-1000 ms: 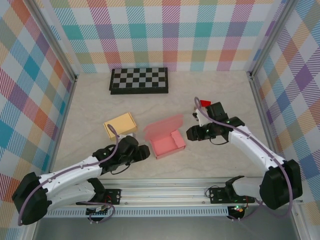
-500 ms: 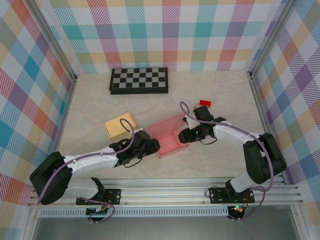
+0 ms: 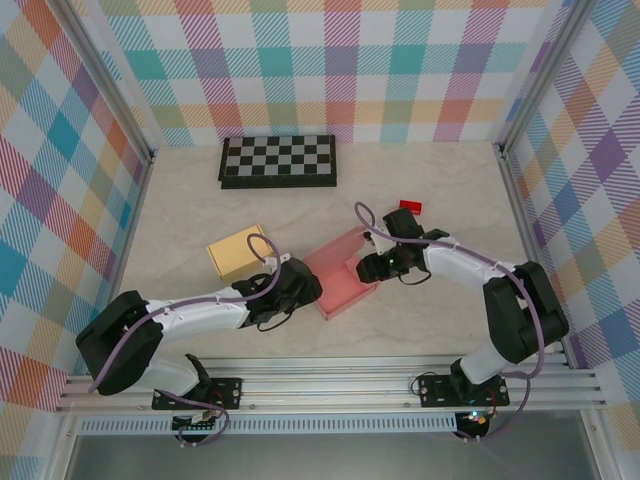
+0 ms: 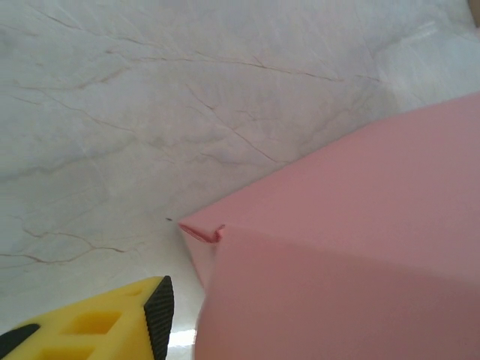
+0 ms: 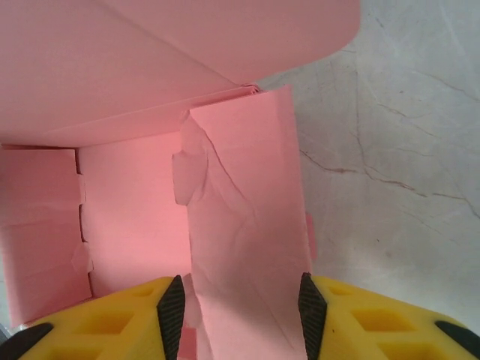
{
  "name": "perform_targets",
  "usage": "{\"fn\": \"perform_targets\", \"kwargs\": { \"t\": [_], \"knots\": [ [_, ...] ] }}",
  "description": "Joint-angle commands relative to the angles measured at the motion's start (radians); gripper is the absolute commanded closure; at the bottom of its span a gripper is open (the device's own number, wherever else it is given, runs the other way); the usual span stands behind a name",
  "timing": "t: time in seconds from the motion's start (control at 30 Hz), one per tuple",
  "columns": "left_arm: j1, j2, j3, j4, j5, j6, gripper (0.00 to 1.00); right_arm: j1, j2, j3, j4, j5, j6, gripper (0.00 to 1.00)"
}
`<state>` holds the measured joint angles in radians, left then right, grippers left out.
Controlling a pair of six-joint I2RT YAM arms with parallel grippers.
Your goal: Fold the paper box
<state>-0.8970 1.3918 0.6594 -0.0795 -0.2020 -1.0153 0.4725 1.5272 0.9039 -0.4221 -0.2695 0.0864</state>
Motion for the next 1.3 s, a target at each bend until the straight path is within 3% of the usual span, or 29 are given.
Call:
{"fn": "perform_targets", "kwargs": {
  "t": [0.0,0.17,0.3,0.57,0.97,1.27],
  "knots": [
    [-0.011,0.019,0.012,-0.057,-0.067,-0.027,0.49,0.002,-0.102,0.038,-0.054,0.031,-0.038,0.5],
    [-0.012,0.032,-0.001,-0.025,-0.055,-0.033,0.49,-0.037,-0.154,0.01,-0.051,0.078,-0.081,0.46],
    [-0.013,0.045,0.007,0.007,-0.034,-0.031,0.49,-0.119,-0.091,-0.016,0.023,-0.052,-0.099,0.46],
    [-0.015,0.071,0.028,0.005,-0.038,-0.044,0.51,-0.12,0.066,0.0,0.093,-0.194,-0.032,0.51],
    [-0.028,0.114,0.045,0.03,-0.017,-0.087,0.6,0.027,0.108,-0.078,0.158,-0.077,0.078,0.53],
    [-0.034,0.105,0.027,0.034,-0.028,-0.112,0.61,0.045,0.109,-0.073,0.092,-0.039,0.044,0.53]
  ]
}}
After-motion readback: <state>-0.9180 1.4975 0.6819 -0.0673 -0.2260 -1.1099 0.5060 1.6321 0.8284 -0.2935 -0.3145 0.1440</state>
